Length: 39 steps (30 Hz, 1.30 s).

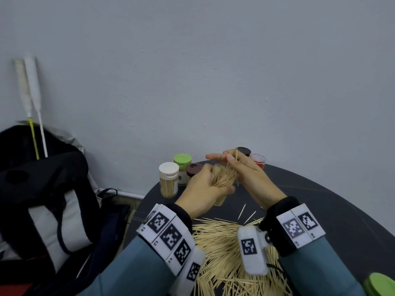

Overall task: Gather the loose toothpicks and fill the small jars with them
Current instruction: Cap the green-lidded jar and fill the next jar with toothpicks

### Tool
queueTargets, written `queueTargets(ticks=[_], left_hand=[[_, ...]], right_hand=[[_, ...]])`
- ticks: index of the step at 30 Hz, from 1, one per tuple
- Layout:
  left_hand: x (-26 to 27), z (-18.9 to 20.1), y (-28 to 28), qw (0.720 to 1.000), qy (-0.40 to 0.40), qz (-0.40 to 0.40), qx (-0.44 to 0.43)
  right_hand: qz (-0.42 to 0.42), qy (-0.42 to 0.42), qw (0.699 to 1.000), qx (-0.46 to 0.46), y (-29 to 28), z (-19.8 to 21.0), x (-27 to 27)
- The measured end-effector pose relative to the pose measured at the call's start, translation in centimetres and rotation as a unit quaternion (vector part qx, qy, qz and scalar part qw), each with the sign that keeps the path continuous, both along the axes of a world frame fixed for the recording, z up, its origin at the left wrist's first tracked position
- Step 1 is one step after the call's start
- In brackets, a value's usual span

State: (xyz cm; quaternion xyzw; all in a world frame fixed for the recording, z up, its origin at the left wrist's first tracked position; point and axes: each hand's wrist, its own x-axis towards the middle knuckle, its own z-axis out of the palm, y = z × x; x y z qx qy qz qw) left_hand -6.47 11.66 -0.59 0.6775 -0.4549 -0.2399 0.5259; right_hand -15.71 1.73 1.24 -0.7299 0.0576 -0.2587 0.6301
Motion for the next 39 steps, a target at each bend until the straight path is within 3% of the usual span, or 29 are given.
queueTargets(ticks=[7, 13, 19, 27, 39], left_hand=[[0.0, -0.1, -0.3, 1.0, -0.016, 0.0, 0.007], [0.2, 0.0, -0.3, 0.999, -0.009, 0.037, -0.036], [0.1, 0.5, -0.1, 0.997, -0.031, 0.062, -0.034], [0.1, 0.6, -0.3, 0.996, -0.045, 0.074, -0.026], [0.7, 0.7, -0.4, 0.987, -0.119, 0.104, -0.017]], right_hand=[[-0.015, 0.027, 1.0, 0.004, -0.3, -0.3, 0.4], [-0.032, 0.098, 0.993, -0.058, -1.4, -0.8, 0.0], [-0.093, 0.051, 0.991, -0.081, -1.8, 0.1, -0.4], [-0.104, -0.012, 0.987, -0.118, -2.7, 0.3, -1.2], [-0.117, 0.019, 0.977, -0.177, -2.8, 0.3, -1.2]])
